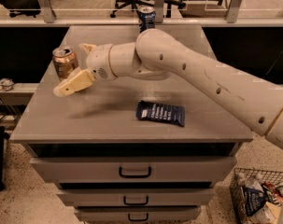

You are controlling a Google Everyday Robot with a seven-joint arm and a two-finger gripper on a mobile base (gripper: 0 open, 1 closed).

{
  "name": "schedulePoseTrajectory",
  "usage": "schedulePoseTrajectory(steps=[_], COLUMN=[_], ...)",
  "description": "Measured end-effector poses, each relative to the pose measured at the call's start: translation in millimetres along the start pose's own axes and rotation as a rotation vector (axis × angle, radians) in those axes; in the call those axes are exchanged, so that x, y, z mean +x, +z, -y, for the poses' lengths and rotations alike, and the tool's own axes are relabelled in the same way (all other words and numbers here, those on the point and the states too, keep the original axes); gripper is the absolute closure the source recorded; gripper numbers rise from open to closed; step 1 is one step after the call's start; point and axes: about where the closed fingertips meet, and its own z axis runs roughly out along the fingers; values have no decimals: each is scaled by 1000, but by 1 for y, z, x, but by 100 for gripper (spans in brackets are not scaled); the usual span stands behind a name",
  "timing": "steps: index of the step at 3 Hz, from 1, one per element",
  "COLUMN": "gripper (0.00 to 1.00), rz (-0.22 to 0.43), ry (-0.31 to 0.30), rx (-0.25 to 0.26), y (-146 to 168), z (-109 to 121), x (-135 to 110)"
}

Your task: Knock orange can over

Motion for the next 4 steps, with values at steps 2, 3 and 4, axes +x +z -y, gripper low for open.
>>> schedulePoseTrajectory(steps=[2,3,4], gripper=[41,64,88], rz=[37,51,28], ry=[24,19,-22], rx=[0,2,23], y=[22,22,6], z=[0,2,15], x=[2,-5,-16])
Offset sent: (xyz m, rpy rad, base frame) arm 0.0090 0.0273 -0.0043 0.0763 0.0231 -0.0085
